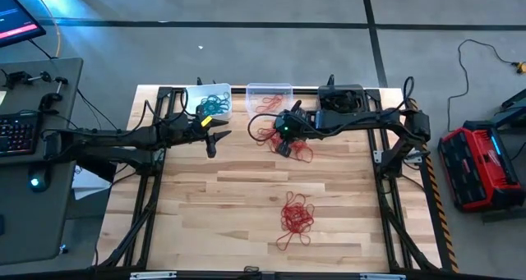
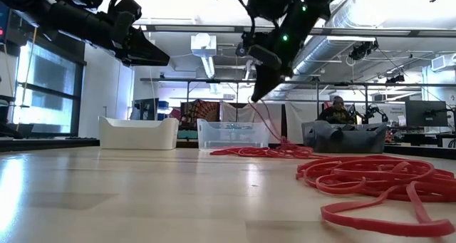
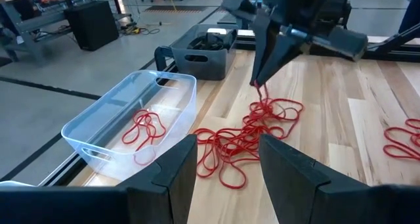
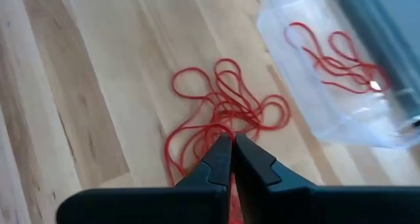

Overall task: Sort rubber bands into baskets
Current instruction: Put the red rubber band into the transparent bin

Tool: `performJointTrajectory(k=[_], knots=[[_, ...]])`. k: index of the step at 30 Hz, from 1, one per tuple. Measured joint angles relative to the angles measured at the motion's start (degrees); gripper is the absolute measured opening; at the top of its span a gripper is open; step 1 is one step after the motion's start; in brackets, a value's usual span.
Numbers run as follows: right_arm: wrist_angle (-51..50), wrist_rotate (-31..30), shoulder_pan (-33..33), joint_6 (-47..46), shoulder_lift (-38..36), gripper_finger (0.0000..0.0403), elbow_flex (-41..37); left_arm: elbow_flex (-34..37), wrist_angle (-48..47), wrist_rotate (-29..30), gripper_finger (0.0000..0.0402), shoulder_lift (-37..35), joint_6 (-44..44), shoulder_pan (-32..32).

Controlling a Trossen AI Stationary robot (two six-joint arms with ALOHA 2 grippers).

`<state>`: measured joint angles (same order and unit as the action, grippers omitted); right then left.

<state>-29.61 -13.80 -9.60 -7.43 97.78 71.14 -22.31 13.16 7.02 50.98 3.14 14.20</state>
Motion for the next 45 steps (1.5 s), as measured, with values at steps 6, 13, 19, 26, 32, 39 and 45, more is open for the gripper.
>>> performJointTrajectory(k=[6, 13, 19, 26, 32, 39, 45], knots=[[-7.52, -5.23, 2.19, -0.06, -0.02, 0.0000, 4.74, 0.00, -0.02, -0.02, 0.0156, 0.00, 0.07, -0.01], [-14.36, -8.83, 3.45, -0.05, -0.02, 0.0000, 8.87, 0.00, -0.04, -0.02, 0.0156, 0.00, 0.09, -0.01], [-16.12, -10.45, 3.12, 0.57, -2.38, 0.0000, 9.68, 0.00, -0.05, -0.02, 0.0156, 0.00, 0.08, -0.01], [-14.59, -10.91, 3.12, 1.41, -8.41, 0.0000, 9.75, 0.00, -0.04, -0.50, 0.0156, 0.02, 0.39, -0.01], [-9.75, -14.82, 2.29, 3.38, -10.88, 0.0000, 9.76, 0.00, -0.03, -0.49, 0.0156, 0.02, 0.39, -0.01], [3.97, -13.92, -2.07, 9.47, -8.93, 0.0000, 8.31, 0.00, -0.02, -0.47, 0.0156, 0.02, 0.20, 0.01], [16.75, -7.01, -7.84, 12.00, -5.59, 0.0000, 5.58, 0.00, -0.02, -0.52, 0.0156, 0.02, -0.09, 0.02]])
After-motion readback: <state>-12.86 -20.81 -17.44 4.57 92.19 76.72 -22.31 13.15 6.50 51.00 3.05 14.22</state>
